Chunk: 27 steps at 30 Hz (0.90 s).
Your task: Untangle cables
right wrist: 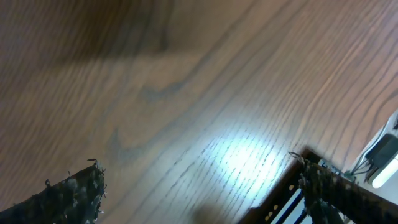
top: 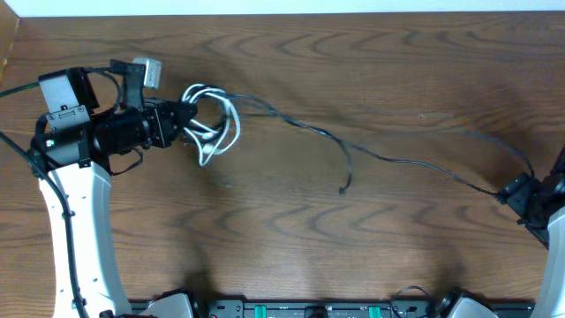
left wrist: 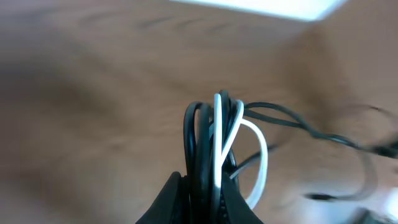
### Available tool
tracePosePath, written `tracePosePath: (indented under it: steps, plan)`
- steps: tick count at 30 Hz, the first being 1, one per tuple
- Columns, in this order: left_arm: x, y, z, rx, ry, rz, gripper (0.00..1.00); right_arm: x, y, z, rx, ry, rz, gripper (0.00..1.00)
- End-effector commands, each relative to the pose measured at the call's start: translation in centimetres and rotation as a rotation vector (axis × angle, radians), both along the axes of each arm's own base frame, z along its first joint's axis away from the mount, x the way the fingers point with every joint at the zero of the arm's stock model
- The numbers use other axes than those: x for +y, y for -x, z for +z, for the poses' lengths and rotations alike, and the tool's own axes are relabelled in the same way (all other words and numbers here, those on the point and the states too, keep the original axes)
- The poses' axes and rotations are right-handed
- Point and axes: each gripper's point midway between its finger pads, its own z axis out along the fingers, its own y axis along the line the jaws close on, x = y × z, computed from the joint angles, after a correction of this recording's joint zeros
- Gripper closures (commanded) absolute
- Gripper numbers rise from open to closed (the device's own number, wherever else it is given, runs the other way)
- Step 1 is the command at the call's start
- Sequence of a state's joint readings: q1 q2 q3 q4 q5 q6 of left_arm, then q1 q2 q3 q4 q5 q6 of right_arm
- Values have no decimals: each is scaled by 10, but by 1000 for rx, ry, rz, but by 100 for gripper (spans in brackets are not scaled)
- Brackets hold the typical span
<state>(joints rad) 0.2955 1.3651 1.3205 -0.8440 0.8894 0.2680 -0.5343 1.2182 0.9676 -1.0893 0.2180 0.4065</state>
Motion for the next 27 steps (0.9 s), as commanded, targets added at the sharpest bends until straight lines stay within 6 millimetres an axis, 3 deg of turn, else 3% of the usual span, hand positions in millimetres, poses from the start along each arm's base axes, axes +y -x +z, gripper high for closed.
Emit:
tracePosePath:
  steps: [1,5,10,14,15,18,21,24,27]
  plan:
    - [71,-3,-29,142,-285,343,92,-13,8,4,-2,30,-80,1]
    - [137,15,-43,286,-471,724,92,-18,14,3,-17,5,-126,1]
    - [137,17,-43,298,-448,746,92,-13,9,1,-51,-43,-128,1]
    - [97,6,-40,228,-348,494,92,5,-12,0,-127,-146,22,1]
    - [75,4,-34,178,-293,361,92,15,-22,2,-168,-189,112,1]
    - [34,5,-18,64,-176,118,92,44,-45,9,-289,-307,333,1]
    - [-11,19,5,-110,-62,-174,92,90,-69,33,-494,-445,657,1]
    - [-41,38,20,-251,-11,-378,93,132,-80,64,-706,-540,931,1]
    - [-59,49,21,-300,-9,-482,92,157,-82,81,-812,-590,1067,1]
